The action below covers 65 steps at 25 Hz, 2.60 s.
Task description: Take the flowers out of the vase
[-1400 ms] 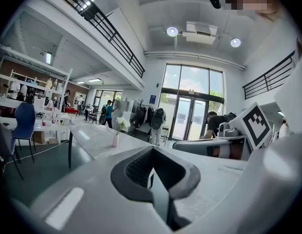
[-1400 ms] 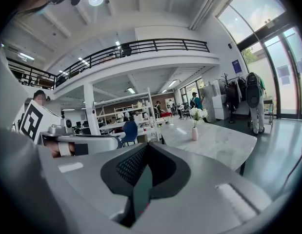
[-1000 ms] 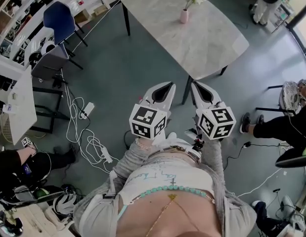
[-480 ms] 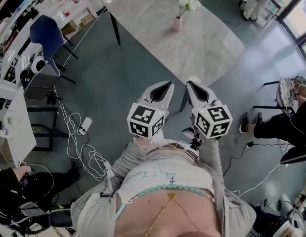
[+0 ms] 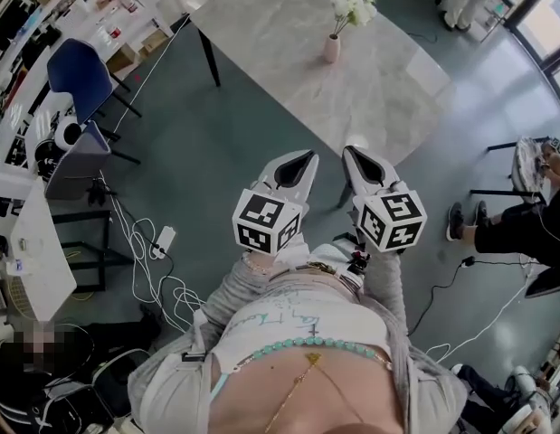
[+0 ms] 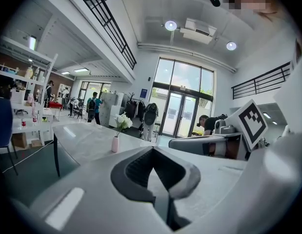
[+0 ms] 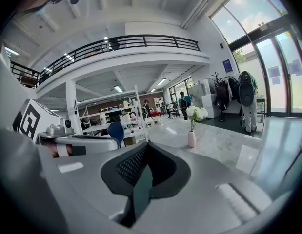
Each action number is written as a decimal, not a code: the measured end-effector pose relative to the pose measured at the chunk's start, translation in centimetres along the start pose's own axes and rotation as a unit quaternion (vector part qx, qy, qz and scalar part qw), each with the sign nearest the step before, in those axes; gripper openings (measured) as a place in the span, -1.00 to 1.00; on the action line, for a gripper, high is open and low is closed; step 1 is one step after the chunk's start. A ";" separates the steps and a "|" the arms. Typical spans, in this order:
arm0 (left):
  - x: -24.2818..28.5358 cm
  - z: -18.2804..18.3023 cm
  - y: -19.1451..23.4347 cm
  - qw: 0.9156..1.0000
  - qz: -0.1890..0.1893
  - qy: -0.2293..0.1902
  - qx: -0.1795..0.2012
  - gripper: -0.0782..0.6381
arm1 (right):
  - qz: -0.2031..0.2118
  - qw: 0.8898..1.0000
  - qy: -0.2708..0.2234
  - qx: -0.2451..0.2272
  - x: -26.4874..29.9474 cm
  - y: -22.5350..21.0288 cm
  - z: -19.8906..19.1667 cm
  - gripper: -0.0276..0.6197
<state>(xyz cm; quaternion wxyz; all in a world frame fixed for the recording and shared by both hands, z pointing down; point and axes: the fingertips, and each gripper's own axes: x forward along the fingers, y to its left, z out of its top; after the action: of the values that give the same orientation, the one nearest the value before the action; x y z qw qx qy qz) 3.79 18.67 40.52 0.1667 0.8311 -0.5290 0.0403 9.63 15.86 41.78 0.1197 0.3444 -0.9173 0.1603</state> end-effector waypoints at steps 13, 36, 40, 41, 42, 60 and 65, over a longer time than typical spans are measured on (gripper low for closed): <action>2.0 1.2 3.0 1.000 -0.003 -0.003 -0.008 -0.78 | -0.019 1.000 -0.005 0.003 2.7 -1.7 1.6 -0.83; 14.9 6.5 9.2 1.000 0.015 0.011 -0.008 -0.78 | 0.012 1.000 0.006 0.003 12.9 -11.6 8.1 -0.83; 16.1 6.8 9.6 1.000 0.026 0.004 -0.010 -0.78 | 0.013 1.000 0.006 0.000 13.4 -13.0 8.5 -0.83; 16.3 6.8 9.7 1.000 0.026 0.005 -0.011 -0.78 | 0.013 1.000 0.006 0.002 13.6 -13.3 8.6 -0.83; 16.5 6.8 9.8 1.000 0.025 0.007 -0.013 -0.78 | 0.012 1.000 0.008 0.004 13.7 -13.5 8.5 -0.83; 22.3 8.9 16.4 0.998 -0.049 0.039 0.006 -0.78 | -0.050 0.998 0.005 0.038 21.0 -16.3 10.6 -0.83; 23.1 9.5 19.7 0.996 -0.069 0.047 0.015 -0.78 | -0.070 0.997 0.002 0.043 24.3 -16.2 11.2 -0.83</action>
<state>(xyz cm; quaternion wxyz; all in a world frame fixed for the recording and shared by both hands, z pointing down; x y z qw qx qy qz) -4.79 -11.93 41.82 0.1814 0.8654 -0.4609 0.0754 1.42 -14.31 42.88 0.1173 0.4127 -0.8827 0.1916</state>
